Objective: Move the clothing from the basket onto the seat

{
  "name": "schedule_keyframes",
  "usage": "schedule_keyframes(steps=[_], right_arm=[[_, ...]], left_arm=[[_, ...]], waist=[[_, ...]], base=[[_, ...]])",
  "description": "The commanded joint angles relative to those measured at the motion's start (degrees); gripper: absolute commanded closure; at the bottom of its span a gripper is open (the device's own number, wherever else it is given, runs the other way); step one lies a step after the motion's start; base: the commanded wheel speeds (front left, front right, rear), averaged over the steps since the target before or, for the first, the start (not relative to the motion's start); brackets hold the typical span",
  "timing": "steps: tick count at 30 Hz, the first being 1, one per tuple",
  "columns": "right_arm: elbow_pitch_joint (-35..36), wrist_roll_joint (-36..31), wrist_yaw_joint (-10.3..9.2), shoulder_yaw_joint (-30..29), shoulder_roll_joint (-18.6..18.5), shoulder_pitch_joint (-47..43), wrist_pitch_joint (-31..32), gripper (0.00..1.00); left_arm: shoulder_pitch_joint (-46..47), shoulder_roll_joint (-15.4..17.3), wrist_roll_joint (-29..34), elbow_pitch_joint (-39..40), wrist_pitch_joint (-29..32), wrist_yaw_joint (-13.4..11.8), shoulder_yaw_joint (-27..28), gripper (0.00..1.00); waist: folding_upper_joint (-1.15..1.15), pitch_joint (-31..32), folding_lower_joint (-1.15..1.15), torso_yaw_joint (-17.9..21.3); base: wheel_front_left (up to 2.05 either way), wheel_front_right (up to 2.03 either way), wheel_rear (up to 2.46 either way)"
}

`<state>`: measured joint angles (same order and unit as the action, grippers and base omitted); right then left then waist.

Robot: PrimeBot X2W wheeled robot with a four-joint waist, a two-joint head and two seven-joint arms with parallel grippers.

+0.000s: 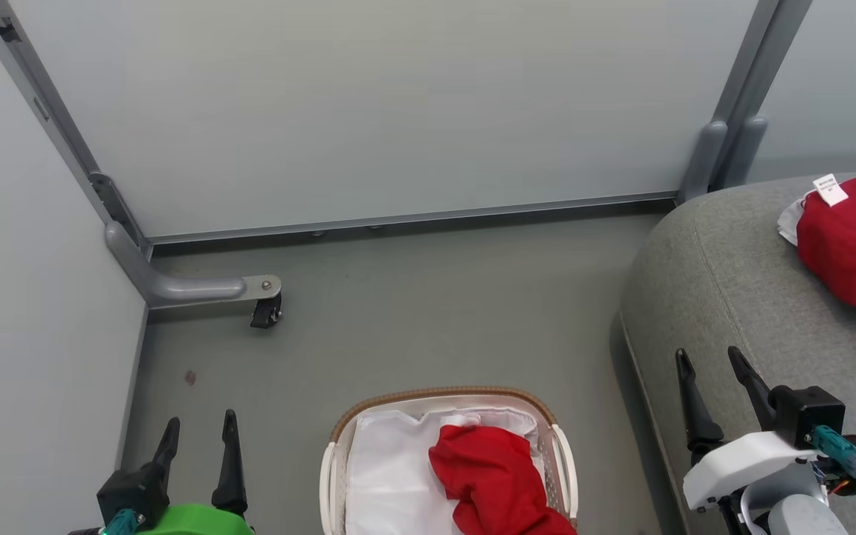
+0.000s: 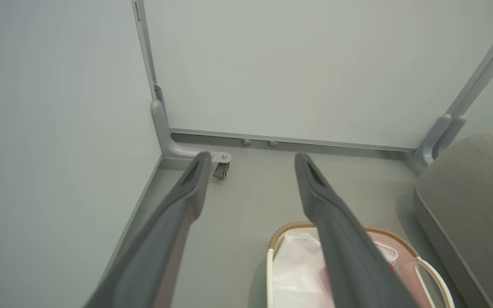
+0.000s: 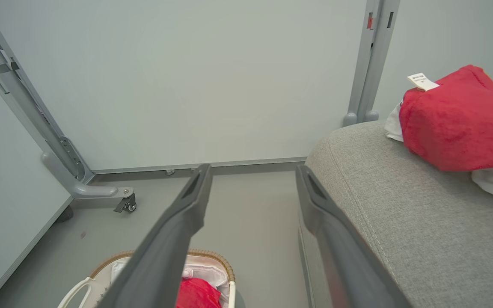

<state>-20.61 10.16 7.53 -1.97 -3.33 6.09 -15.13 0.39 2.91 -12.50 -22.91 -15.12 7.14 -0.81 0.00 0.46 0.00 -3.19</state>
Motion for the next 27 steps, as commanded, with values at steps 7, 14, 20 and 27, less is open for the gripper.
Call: schedule_keyframes(steps=[7, 14, 20, 27], right_arm=[[1.2, -0.3, -0.08, 1.0, 0.0, 2.5, 0.0, 0.00], [4.9, -0.5, -0.08, 2.5, 0.1, 9.8, 0.0, 0.00], [9.2, 0.9, -0.08, 4.8, 0.3, 16.1, 0.0, 0.00], [13.5, 4.6, -0.08, 7.3, 0.4, 21.3, 0.0, 0.00]], left_arm=[[1.3, 0.1, -2.7, -0.4, -0.1, 0.2, -2.0, 0.00], [9.3, 0.1, -5.7, -2.3, -0.1, 0.3, -5.8, 0.00], [18.7, 0.1, -6.7, -5.8, -0.1, 0.4, -8.5, 0.00], [28.2, 0.2, -7.5, -11.8, -0.1, 0.4, -12.1, 0.00]], waist=[[0.00, -3.8, 0.00, 1.7], [0.00, -14.5, 0.00, 4.9], [0.00, -24.2, 0.00, 8.5], [0.00, -33.2, 0.00, 12.7]], base=[[0.00, 0.00, 0.00], [0.00, 0.00, 0.00], [0.00, 0.00, 0.00], [0.00, 0.00, 0.00]])
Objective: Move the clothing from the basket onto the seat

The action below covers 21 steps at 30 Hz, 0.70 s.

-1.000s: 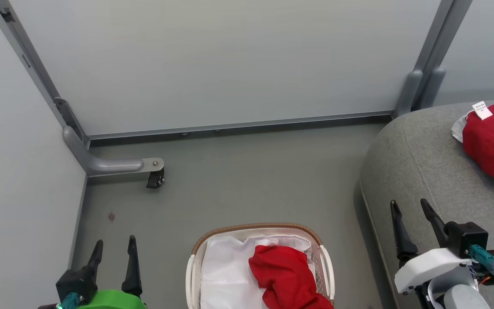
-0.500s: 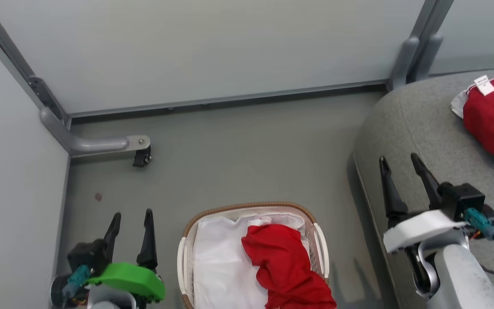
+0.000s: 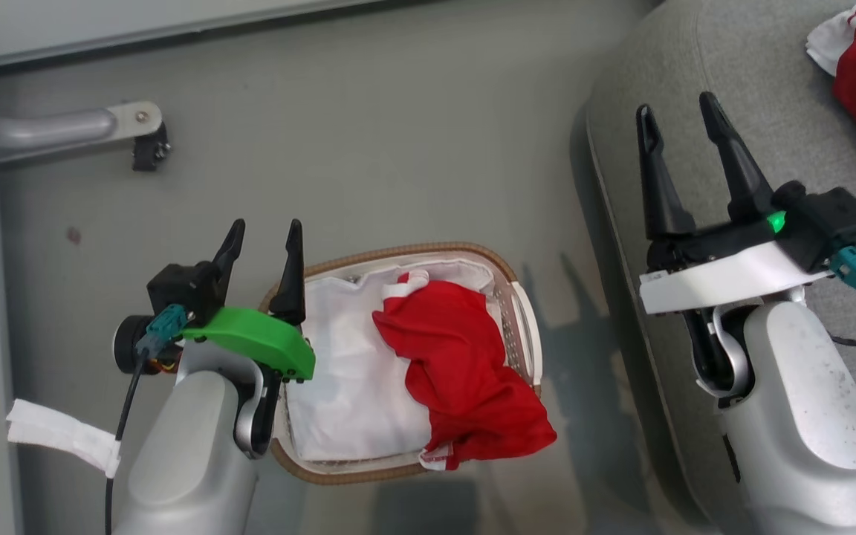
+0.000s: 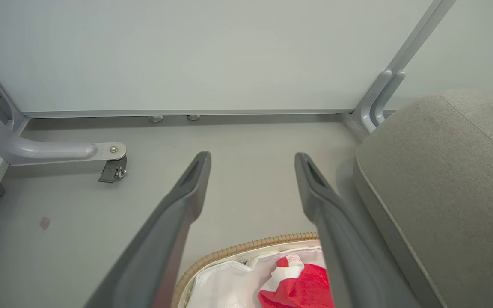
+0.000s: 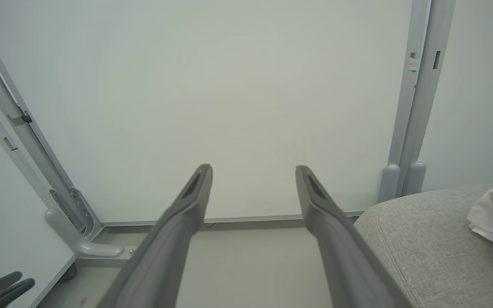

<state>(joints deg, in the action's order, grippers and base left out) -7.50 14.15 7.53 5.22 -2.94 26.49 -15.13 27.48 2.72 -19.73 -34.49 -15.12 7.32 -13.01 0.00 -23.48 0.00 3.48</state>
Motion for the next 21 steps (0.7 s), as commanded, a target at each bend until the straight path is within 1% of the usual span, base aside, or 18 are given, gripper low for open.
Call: schedule_keyframes(steps=[1, 5, 9, 14, 21], right_arm=[[1.0, 1.8, -0.08, 0.2, 0.0, 1.6, 0.0, 0.00], [2.9, 4.0, -0.08, 1.8, 0.0, 4.4, 0.0, 0.00], [4.4, 6.1, -0.07, 3.1, 0.0, 6.5, 0.0, 0.00], [6.0, 6.9, -0.07, 4.6, 0.0, 7.7, 0.0, 0.00], [6.5, 7.5, -0.08, 6.2, 0.0, 8.3, 0.0, 0.00]], left_arm=[[2.7, 0.4, 0.1, -1.2, -0.1, 0.2, -0.3, 0.00], [7.4, 0.6, 0.3, -5.9, -0.1, 0.3, -1.7, 0.00], [11.5, 1.5, -1.9, -11.2, -0.1, 0.3, -4.7, 0.00], [15.6, 2.6, -5.1, -17.4, -0.1, 0.2, -8.5, 0.00], [18.9, 2.9, -11.2, -23.8, 1.3, 0.2, -15.2, 0.00]], waist=[[0.00, -10.8, 0.00, 6.7], [0.00, -15.4, 0.00, 9.2], [0.00, -18.9, 0.00, 11.1], [0.00, -22.3, 0.00, 12.4], [0.00, -25.3, 0.00, 13.3]], base=[[0.00, 0.00, 0.00], [0.00, 0.00, 0.00], [0.00, 0.00, 0.00], [0.00, 0.00, 0.00], [0.00, 0.00, 0.00]])
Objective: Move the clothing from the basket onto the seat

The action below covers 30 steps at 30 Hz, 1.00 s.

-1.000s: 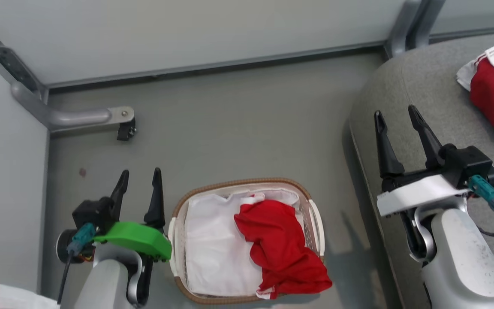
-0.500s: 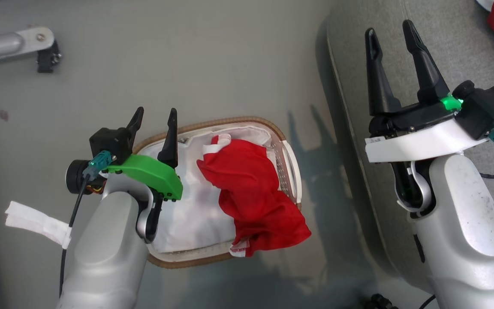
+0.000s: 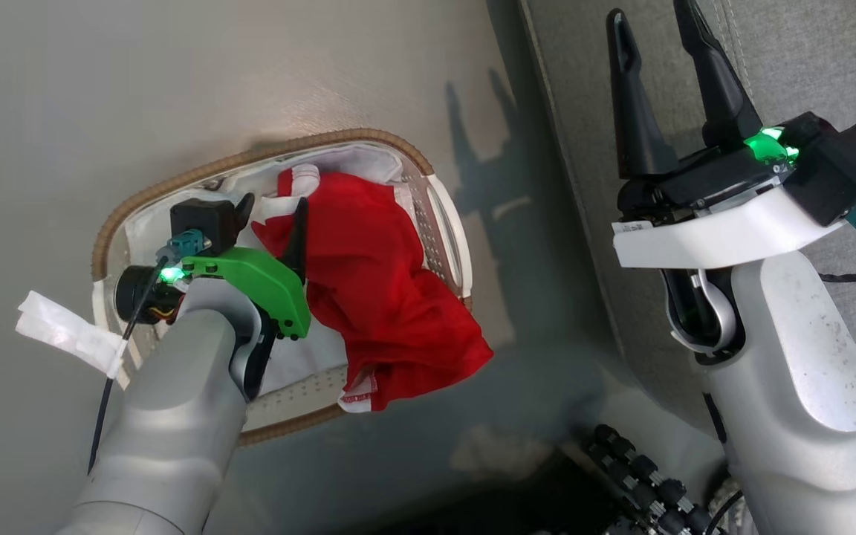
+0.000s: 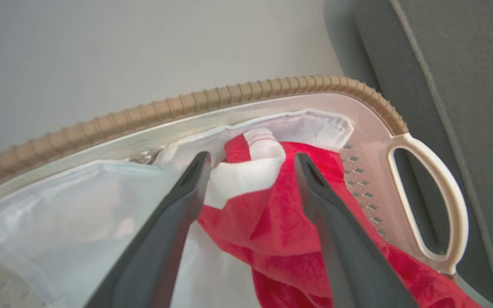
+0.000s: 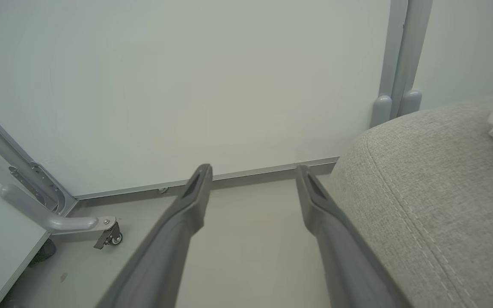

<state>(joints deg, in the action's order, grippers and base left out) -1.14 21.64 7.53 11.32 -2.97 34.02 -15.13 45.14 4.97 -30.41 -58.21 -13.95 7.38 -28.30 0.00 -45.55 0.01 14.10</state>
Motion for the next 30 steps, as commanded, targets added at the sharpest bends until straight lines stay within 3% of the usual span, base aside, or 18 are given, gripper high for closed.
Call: schedule_keyframes(steps=[1, 12, 13, 14, 20, 30], right_arm=[[0.3, -0.2, -0.07, 0.1, 0.0, 0.7, 0.0, 0.00], [1.6, -0.8, -0.08, 2.8, 0.0, 2.0, 0.0, 0.00], [1.7, -0.8, -0.08, 3.1, 0.0, 2.0, 0.0, 0.00], [1.6, -0.7, -0.08, 3.3, 0.0, 2.0, 0.0, 0.00], [-0.2, -0.9, -0.08, 4.1, -0.1, 1.1, 0.0, 0.00], [-6.4, -2.8, -0.08, 3.4, -0.1, -3.3, 0.0, 0.00]], left_arm=[[1.5, 0.7, -1.3, -0.8, 0.6, 0.2, -0.6, 0.00], [4.2, 0.8, -8.3, -5.3, 3.3, 0.2, -6.9, 0.00], [4.3, 0.8, -8.8, -5.4, 3.7, 0.2, -7.7, 0.56], [4.4, 0.8, -9.3, -5.3, 3.8, 0.2, -8.5, 1.00], [3.7, 1.0, -12.2, -4.9, 2.5, 0.2, -12.4, 1.00], [-4.4, 0.8, -19.2, -2.7, -0.5, 0.2, -16.1, 1.00]], waist=[[0.00, -3.6, -0.01, 2.6], [0.00, -6.6, -0.01, 2.4], [0.00, -6.6, -0.01, 2.4], [0.00, -6.6, -0.01, 2.4], [0.00, -3.8, -0.01, 1.9], [0.00, 7.9, -0.01, -1.1]], base=[[0.00, 0.00, 0.00], [0.00, 0.00, 0.00], [0.00, 0.00, 0.00], [0.00, 0.00, 0.00], [0.00, 0.00, 0.00], [0.00, 0.00, 0.00]])
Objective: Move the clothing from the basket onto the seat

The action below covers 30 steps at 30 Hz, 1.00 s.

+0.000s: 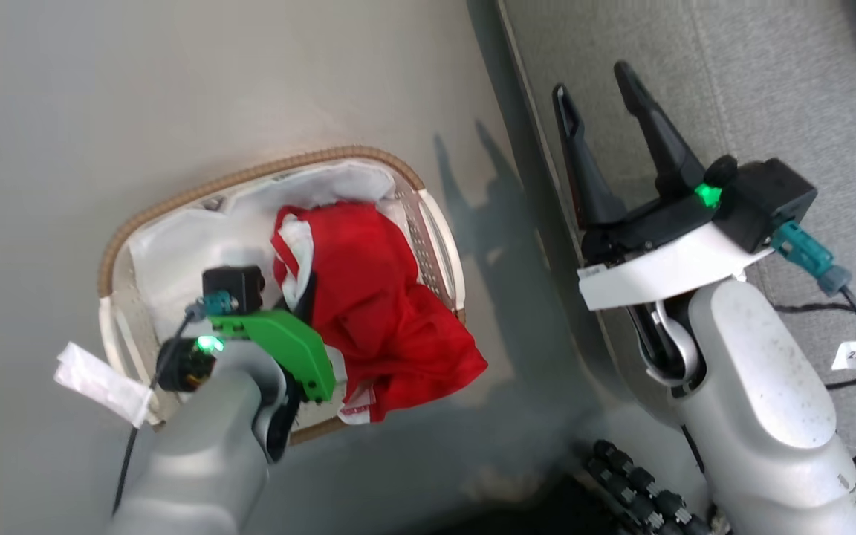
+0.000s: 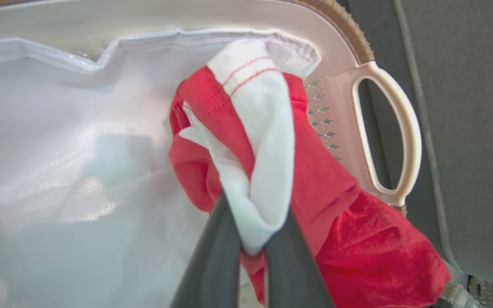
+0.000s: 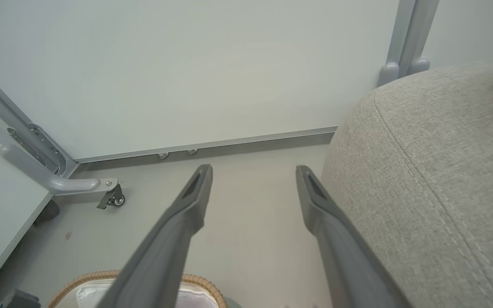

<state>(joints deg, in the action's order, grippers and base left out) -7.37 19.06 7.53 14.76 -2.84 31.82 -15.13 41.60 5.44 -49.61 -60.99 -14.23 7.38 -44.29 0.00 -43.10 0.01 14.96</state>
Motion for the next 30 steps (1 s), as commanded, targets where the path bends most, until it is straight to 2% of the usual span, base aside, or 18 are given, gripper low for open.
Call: schedule_keyframes(steps=[1, 8, 19, 30], right_arm=[[-0.7, -0.5, -0.08, -0.1, -0.2, -1.7, 0.0, 0.00], [-3.4, -2.2, -0.08, -1.3, -0.2, -6.0, 0.0, 0.00], [-6.1, -3.5, -0.08, -3.5, -0.2, -15.2, 0.0, 0.00], [-7.9, -3.6, -0.08, -4.3, -0.2, -22.6, 0.0, 0.00]], left_arm=[[-2.1, 0.5, -0.8, 0.7, -0.6, 0.2, -0.5, 1.00], [-8.1, 0.7, -2.6, 6.2, -1.0, 0.2, -1.2, 1.00], [-18.9, 1.2, 6.3, 18.2, -1.0, 0.2, 4.8, 1.00], [-24.9, 0.8, 14.0, 31.6, -1.0, 0.2, 11.8, 1.00]], waist=[[0.00, 7.0, -0.01, -2.4], [0.00, 16.0, -0.01, -6.3], [0.00, 29.7, -0.01, -11.6], [0.00, 38.9, -0.01, -14.7]], base=[[0.00, 0.00, 0.00], [0.00, 0.00, 0.00], [0.00, 0.00, 0.00], [0.00, 0.00, 0.00]])
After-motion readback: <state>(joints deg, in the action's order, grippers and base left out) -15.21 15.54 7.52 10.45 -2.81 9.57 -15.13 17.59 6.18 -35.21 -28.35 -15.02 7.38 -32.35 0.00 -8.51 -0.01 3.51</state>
